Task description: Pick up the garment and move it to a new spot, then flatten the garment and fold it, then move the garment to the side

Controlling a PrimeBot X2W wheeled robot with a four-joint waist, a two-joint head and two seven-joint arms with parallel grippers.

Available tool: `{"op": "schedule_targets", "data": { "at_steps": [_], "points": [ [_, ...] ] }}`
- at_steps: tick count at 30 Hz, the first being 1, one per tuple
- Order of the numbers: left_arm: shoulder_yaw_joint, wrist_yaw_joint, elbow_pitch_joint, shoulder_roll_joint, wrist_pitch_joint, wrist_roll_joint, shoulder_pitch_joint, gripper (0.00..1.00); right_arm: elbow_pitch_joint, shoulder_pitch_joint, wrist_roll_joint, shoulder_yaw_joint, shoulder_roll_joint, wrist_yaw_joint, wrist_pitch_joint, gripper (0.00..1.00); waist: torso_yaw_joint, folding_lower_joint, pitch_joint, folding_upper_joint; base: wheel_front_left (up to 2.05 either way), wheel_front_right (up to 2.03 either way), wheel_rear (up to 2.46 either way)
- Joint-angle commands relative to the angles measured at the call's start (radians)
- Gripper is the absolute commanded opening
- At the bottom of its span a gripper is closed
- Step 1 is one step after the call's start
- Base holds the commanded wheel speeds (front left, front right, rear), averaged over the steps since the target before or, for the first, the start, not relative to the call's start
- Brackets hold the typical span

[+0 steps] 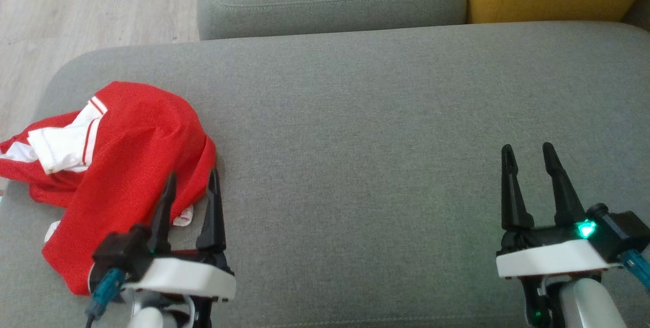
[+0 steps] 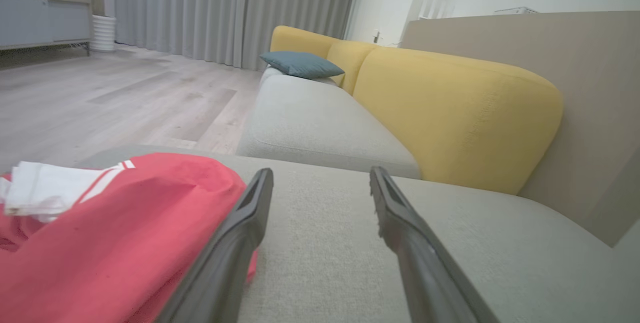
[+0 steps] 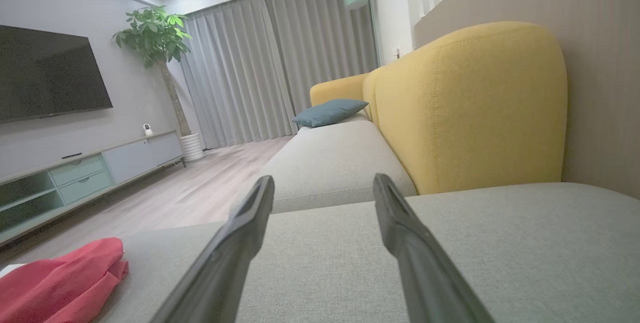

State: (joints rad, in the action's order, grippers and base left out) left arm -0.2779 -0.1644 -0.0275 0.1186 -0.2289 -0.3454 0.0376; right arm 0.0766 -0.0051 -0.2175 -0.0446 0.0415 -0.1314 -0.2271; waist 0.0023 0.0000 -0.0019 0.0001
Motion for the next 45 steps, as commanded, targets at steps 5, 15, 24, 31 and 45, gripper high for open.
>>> {"op": "schedule_targets", "data": {
  "at_steps": [5, 15, 24, 31, 45],
  "points": [
    [0.093, 0.124, 0.013, -0.045, -0.026, 0.044, -0.004, 1.0, -0.038, 0.0, -0.058, -0.017, 0.009, 0.001, -0.027, 1.0, -0.004, 0.0, -0.004, -0.0001, 0.0, 0.0, 0.0],
    [0.144, 0.203, 0.081, -0.068, -0.033, 0.043, 0.0, 1.0, 0.01, 0.006, -0.067, -0.027, 0.009, 0.001, -0.035, 1.0, -0.009, 0.0, -0.01, -0.0001, 0.0, 0.0, 0.0],
    [0.136, 0.184, 0.082, -0.068, -0.033, 0.036, -0.006, 1.0, 0.026, 0.001, -0.061, -0.028, 0.009, 0.001, -0.035, 1.0, -0.009, 0.0, -0.011, -0.0001, 0.0, 0.0, 0.0],
    [0.133, 0.18, 0.08, -0.068, -0.033, 0.036, -0.007, 1.0, 0.029, 0.002, -0.058, -0.026, 0.009, 0.001, -0.035, 1.0, -0.004, 0.0, -0.01, -0.0001, 0.0, 0.0, 0.0],
    [0.141, 0.168, 0.093, -0.068, -0.033, 0.048, 0.0, 1.0, 0.037, 0.021, -0.054, -0.062, 0.009, 0.001, -0.035, 1.0, 0.106, 0.0, -0.023, -0.0001, 0.0, 0.0, 0.0]
  ]
}}
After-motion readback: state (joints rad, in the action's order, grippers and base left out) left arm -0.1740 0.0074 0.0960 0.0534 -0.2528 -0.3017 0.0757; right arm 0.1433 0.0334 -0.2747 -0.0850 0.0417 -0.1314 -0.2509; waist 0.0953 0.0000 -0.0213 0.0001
